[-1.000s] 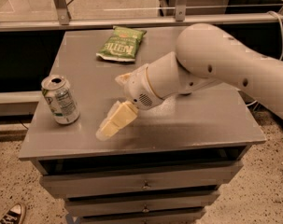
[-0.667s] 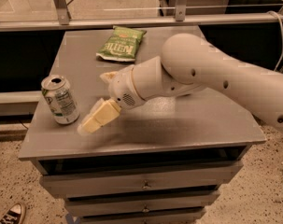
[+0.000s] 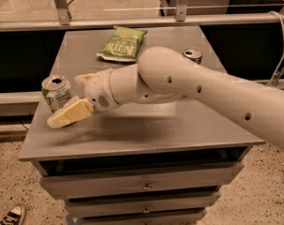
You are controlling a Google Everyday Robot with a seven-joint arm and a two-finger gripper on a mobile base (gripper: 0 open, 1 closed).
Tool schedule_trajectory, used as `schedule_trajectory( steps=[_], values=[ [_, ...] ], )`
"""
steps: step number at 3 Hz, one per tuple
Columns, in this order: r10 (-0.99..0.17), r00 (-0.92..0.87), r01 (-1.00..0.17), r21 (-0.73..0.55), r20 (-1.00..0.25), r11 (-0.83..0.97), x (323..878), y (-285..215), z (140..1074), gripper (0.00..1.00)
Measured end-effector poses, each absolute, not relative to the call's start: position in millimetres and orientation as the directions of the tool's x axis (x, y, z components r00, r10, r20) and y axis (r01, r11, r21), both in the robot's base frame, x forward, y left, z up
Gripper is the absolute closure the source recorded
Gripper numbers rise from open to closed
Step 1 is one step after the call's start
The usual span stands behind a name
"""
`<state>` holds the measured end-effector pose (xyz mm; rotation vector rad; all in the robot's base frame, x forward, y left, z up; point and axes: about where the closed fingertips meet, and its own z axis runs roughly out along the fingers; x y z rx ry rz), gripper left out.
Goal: Knock 7up can over
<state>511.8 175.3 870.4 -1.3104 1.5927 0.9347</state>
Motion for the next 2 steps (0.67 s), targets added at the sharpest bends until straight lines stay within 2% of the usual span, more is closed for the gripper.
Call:
schedule_trajectory(
  steps=[1,2],
  values=[
    [-0.304,-0.117,-0.981,0.064,-0.946,0.181,513.2,191.3,866.7,0.39],
    [-0.28,-0.126,-0.976,0.068,-0.952,0.207,519.9,193.5,872.1,0.7]
  ],
)
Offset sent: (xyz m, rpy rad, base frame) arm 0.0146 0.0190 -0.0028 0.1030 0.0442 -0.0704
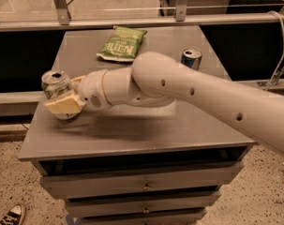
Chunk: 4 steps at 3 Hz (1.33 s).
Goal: Knock 7up can over
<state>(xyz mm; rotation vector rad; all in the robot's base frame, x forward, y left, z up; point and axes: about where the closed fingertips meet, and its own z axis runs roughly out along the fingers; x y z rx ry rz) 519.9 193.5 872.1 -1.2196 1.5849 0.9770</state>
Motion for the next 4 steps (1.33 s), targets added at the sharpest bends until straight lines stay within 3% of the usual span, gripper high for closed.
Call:
schedule_trajectory(
  steps=[1,2,3,4],
  values=[
    [-0.309,-0.103,-0.97,0.027,-0.946,0.242,533.0,175.1,883.1,0.95],
    [-0.394,-0.048,-0.971,-0.049,-0.918,0.233,548.1,159.3,904.3,1.0],
    [-0.634,0.013,-0.975,-0.149,-0.774,0.162,563.5,125.7,899.2,1.0],
    [-0.779,0.063,-0.972,-0.214,-0.624,0.092,572.5,105.3,887.0,1.0]
  ],
)
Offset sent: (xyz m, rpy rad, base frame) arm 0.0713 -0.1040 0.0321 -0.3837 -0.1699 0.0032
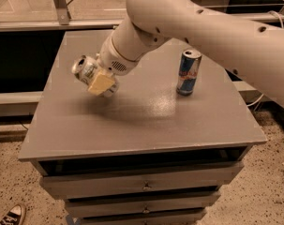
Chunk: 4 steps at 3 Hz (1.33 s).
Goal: Knock 7up can over
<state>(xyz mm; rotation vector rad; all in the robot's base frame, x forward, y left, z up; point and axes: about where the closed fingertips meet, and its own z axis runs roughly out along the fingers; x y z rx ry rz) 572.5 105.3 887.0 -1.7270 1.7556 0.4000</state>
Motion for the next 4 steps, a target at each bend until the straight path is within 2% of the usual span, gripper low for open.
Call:
schedule_trajectory(
  steps=[1,2,4],
  values=[
    [-0.877,0.093,-0.968,-0.249,-0.471,0.031,577.0,91.4,871.1,0.94],
    [-0.953,0.129,-0.958,-0.281,-0.274,-0.049,581.5,81.5,852.0,0.68],
    [-0.968,0.156,-0.956,-0.277,-0.194,-0.099,579.4,81.7,841.2,0.22]
  ],
)
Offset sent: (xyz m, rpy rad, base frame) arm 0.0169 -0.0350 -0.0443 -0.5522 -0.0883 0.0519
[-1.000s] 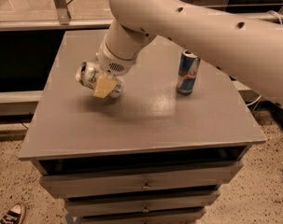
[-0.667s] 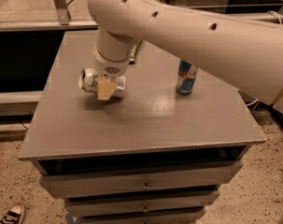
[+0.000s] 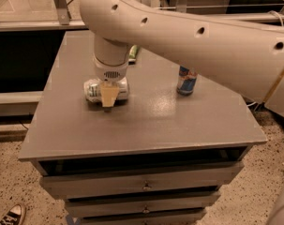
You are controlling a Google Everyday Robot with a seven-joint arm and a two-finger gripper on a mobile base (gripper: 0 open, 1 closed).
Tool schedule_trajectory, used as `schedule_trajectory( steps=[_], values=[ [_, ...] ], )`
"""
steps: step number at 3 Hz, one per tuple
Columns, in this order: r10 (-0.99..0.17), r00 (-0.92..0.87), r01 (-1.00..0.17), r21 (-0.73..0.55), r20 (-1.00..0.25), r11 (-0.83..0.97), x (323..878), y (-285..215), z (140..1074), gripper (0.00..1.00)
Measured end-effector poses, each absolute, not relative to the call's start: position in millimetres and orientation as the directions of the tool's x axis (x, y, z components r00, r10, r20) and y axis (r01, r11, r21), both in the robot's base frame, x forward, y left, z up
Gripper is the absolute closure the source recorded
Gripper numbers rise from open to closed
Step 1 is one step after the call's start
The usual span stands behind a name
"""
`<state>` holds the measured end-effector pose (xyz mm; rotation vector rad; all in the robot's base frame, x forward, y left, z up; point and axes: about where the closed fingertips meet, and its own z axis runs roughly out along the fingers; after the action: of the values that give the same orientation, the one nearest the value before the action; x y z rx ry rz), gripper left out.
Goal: Knock 7up can over
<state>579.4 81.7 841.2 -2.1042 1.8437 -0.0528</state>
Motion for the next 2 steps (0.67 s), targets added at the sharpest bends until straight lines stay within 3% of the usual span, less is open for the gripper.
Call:
schedule_trajectory(
  steps=[1,2],
  values=[
    [-0.972,0.171,-0.955,-0.271,-0.164,-0.122,577.1,81.3,838.3,0.01],
    [-0.972,0.171,-0.955,-0.271,-0.164,-0.122,577.1,81.2,839.3,0.0]
  ],
)
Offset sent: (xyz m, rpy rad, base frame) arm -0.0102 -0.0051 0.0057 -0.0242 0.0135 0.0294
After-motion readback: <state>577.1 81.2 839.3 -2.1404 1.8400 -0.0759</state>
